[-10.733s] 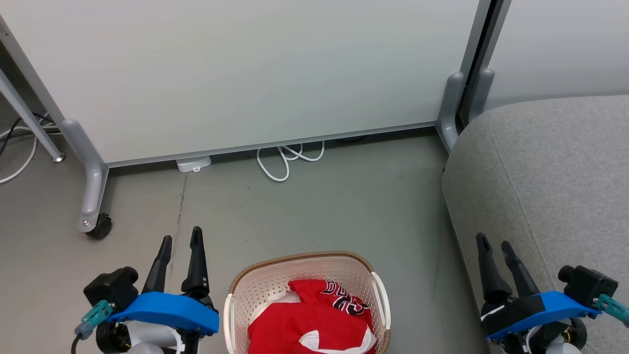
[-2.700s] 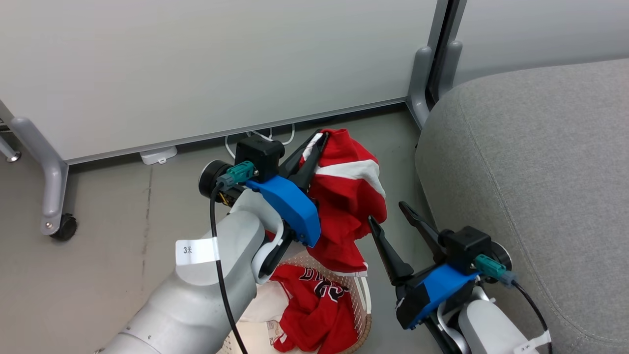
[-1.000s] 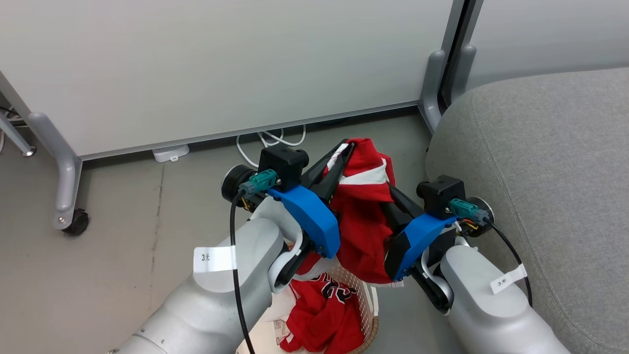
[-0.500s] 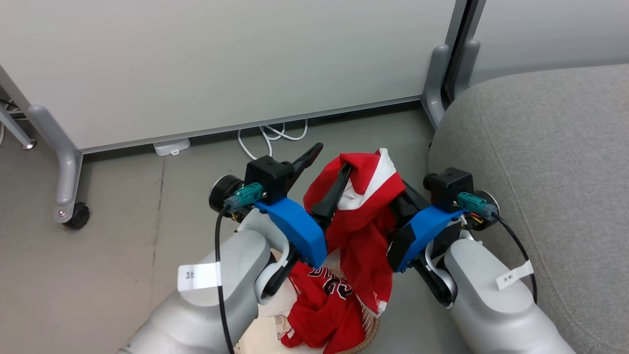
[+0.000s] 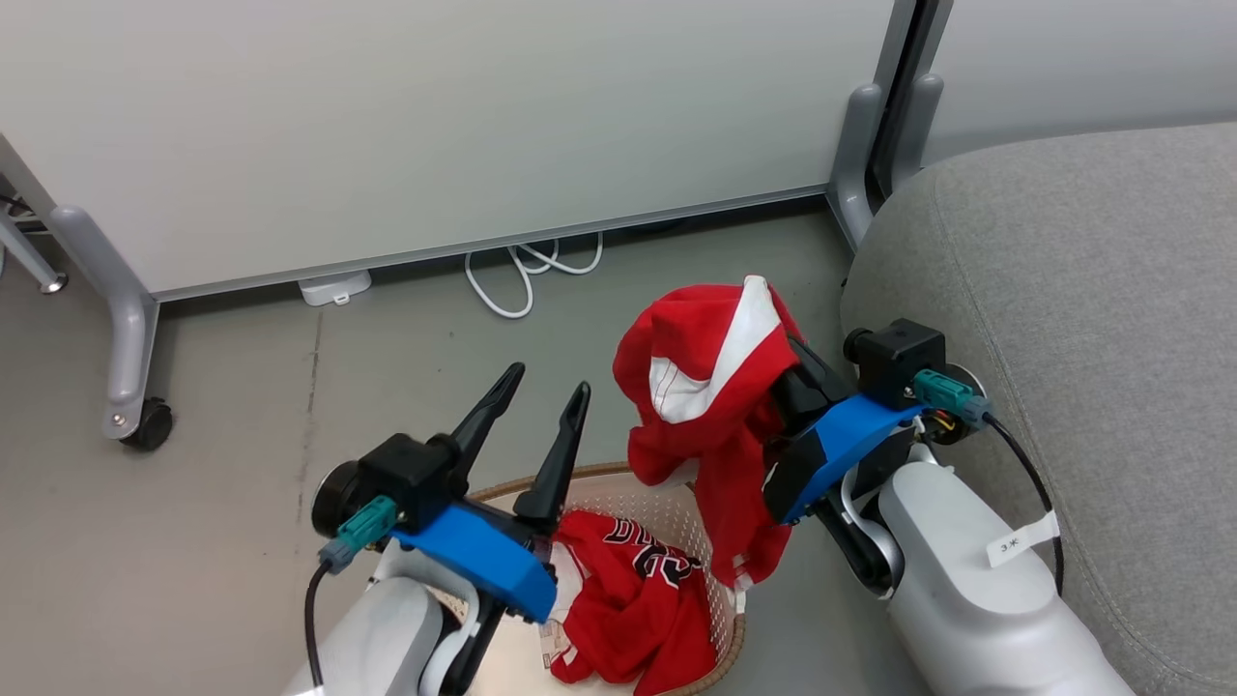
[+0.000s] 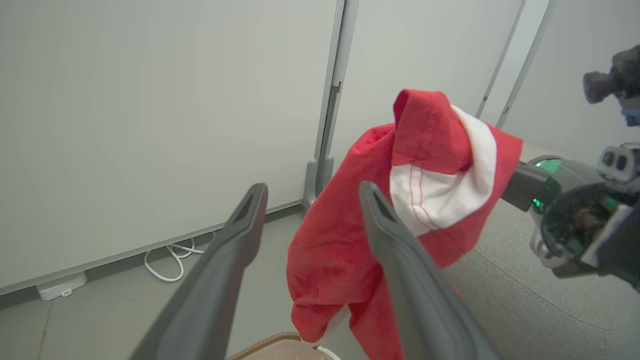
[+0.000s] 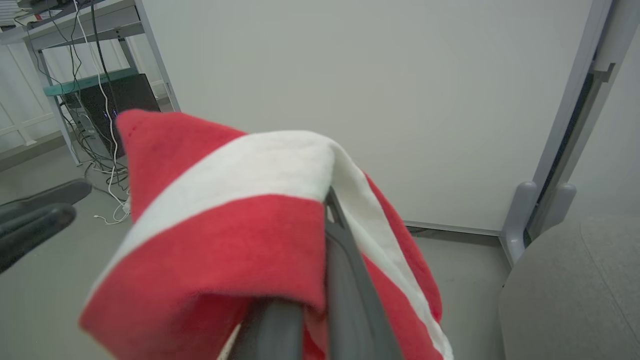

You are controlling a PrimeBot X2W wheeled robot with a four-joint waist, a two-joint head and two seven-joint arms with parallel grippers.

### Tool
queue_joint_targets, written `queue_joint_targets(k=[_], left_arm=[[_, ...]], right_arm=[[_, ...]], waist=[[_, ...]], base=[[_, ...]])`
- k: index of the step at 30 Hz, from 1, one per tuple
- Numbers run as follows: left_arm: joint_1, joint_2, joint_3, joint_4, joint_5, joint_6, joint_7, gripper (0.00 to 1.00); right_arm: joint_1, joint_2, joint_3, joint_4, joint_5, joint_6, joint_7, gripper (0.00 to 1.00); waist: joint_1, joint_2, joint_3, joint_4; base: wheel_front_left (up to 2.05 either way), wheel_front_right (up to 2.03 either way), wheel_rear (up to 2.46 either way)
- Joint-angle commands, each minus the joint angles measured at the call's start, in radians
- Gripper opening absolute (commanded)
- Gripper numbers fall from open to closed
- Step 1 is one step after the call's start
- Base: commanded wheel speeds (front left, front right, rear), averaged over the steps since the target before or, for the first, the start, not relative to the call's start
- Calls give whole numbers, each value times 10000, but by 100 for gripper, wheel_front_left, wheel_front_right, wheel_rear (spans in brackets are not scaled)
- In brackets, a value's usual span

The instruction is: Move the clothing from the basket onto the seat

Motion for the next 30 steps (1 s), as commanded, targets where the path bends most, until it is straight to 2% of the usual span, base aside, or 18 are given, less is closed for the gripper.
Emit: queue_joint_targets(k=[1, 8, 14, 25, 30], left_arm=[[337, 20, 373, -203, 279, -75, -45, 100], [1673, -201, 2059, -997, 1446, -167, -46, 100], [2314, -337, 2891, -1294, 1874, -162, -46, 100], [2694, -429, 3237, -1454, 1953, -166, -47, 100], [2670, -376, 3262, -1480, 1921, -166, -47, 100]], right_arm=[[121, -19, 3, -53, 8, 3, -51, 0], [244, -19, -70, -48, -95, 3, -51, 0], [287, -19, -164, -18, -195, 3, -51, 0], [402, -19, -249, -12, -238, 3, -52, 0], [340, -20, -245, -53, -192, 3, -52, 0]], waist=[[0, 0, -23, -30], [0, 0, -88, -94], [0, 0, -170, -143], [0, 0, -157, -272], [0, 0, -76, -598]], base=[[0, 0, 0], [0, 0, 0], [0, 0, 0], [0, 0, 0], [0, 0, 0]])
